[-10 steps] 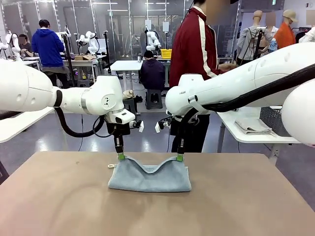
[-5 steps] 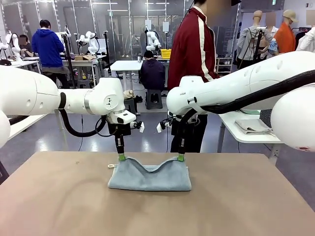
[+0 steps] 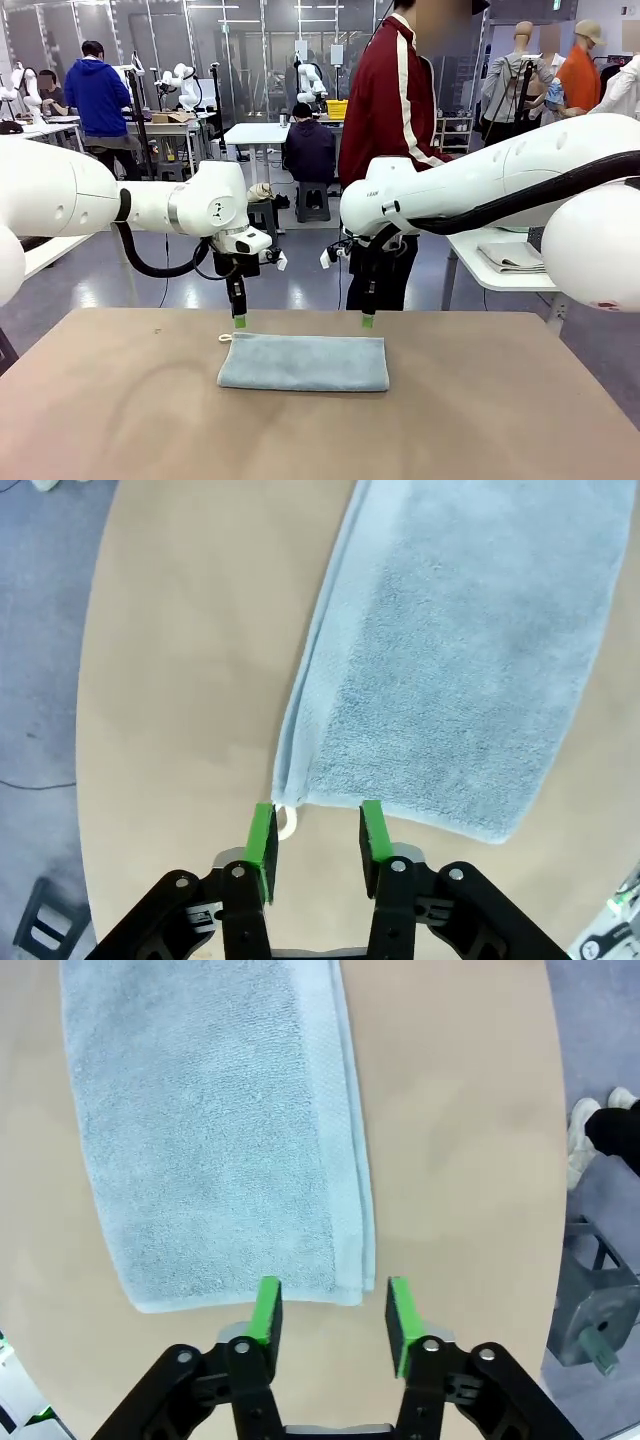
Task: Fold the towels and place them in the basket.
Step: When a person lays out a Towel with hook on the table, fold it in half twice.
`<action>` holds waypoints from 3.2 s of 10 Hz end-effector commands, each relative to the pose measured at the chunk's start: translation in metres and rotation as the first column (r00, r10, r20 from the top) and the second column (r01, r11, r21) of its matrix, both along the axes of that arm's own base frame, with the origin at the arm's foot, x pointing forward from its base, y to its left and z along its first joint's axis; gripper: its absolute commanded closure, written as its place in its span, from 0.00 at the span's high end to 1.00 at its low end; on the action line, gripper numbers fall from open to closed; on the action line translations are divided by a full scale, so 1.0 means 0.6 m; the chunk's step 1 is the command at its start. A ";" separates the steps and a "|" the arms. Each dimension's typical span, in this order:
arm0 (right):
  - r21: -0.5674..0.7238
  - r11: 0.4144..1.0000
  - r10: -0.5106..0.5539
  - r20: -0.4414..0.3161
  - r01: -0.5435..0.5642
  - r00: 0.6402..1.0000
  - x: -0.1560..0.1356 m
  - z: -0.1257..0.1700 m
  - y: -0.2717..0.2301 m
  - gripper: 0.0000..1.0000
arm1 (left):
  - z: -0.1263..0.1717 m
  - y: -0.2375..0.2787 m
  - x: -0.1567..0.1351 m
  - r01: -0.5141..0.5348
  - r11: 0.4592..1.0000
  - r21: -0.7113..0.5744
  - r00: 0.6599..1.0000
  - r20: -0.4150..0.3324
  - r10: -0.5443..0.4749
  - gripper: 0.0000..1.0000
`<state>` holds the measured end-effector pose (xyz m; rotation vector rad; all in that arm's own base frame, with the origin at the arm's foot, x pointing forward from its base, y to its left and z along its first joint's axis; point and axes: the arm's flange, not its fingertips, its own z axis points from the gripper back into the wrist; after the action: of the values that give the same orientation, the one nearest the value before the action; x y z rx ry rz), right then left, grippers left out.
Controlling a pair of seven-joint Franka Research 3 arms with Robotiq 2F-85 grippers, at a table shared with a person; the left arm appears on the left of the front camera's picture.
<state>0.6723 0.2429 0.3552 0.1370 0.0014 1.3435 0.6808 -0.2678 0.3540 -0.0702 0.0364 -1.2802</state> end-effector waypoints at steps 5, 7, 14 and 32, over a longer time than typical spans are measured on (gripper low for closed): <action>0.031 0.909 -0.410 -0.094 0.415 0.907 -0.136 0.194 -0.077 0.72 | 0.175 0.144 -0.093 0.041 0.983 -0.180 0.998 -0.045 -0.050 0.54; 0.084 0.748 -0.646 -0.136 0.658 0.752 -0.207 0.253 -0.109 0.72 | 0.210 0.207 -0.119 0.129 0.932 -0.339 0.989 -0.022 -0.145 0.54; -0.021 0.503 -0.835 -0.272 0.864 0.479 -0.280 0.277 -0.162 0.72 | 0.169 0.397 -0.120 0.258 0.620 -0.741 0.965 0.164 -0.206 0.54; 0.061 0.147 -0.984 -0.089 0.987 0.152 -0.324 0.112 -0.086 0.72 | 0.147 0.425 -0.125 0.232 0.599 -0.766 0.973 0.187 -0.138 0.54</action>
<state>0.4712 0.1875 0.4264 0.1847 -0.1355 -0.0694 0.6024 -0.0124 0.4420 -0.7815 -0.6505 -1.4134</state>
